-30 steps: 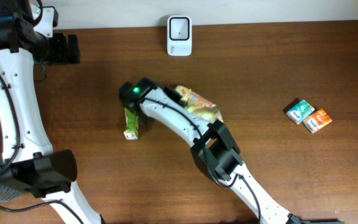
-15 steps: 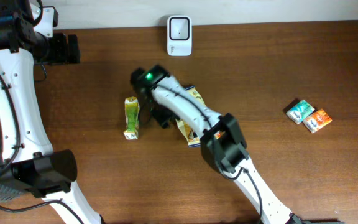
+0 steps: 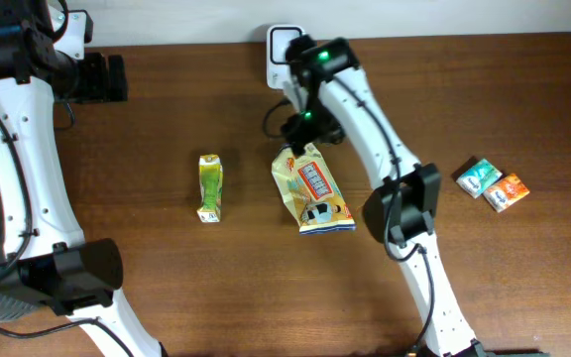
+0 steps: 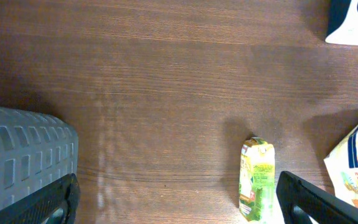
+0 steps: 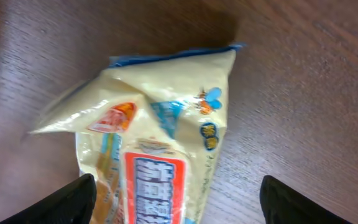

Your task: Scan the item barcode

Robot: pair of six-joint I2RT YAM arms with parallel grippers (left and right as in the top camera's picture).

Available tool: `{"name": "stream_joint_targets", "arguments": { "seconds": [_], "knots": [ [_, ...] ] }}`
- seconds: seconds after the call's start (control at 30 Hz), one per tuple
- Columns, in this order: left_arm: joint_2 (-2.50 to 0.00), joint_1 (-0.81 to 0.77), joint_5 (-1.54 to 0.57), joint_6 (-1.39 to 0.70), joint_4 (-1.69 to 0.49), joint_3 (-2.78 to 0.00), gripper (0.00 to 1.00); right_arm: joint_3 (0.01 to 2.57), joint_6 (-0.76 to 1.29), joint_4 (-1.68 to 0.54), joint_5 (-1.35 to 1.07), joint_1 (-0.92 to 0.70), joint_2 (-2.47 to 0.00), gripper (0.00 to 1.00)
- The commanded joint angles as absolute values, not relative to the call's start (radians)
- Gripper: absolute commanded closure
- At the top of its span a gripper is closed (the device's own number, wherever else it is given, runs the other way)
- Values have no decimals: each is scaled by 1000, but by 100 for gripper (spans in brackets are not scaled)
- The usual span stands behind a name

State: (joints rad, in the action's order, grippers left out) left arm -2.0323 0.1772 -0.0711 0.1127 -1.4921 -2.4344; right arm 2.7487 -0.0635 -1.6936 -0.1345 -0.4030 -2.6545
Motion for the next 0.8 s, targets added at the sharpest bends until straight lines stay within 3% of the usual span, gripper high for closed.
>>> {"name": "stream_joint_targets", "arguments": {
  "seconds": [0.0,0.17,0.43,0.5,0.57,0.67,0.73,0.77],
  "knots": [
    [-2033,184,-74,126,-1491,-2435,1,2685,-102,-1699,-326,-318,-2645,15],
    [-2033,184,-74,126,-1491,-2435,1,2500,-128,-1699,-358,-316,-2645,17],
    [-2033,184,-74,126,-1491,-2435,1,2479,-123,-1685,-415,-358,-2645,25],
    [-2033,184,-74,126,-1491,-2435,1,2450,-116,-1641,-368,-374,-2645,36],
    [-2033,184,-74,126,-1491,-2435,1,2403,-70,-1605,-272,-382,-2645,56],
    [-2033,184,-74,126,-1491,-2435,1,2372,-70,-1594,-261,-382,-2645,73],
    [-2033,184,-74,126,-1491,-2435,1,2374,-70,-1593,-265,-382,-2645,94],
    [-2033,184,-75,126,-1491,-2435,1,2375,-70,-1594,-273,-380,-2644,96]
  ]
}}
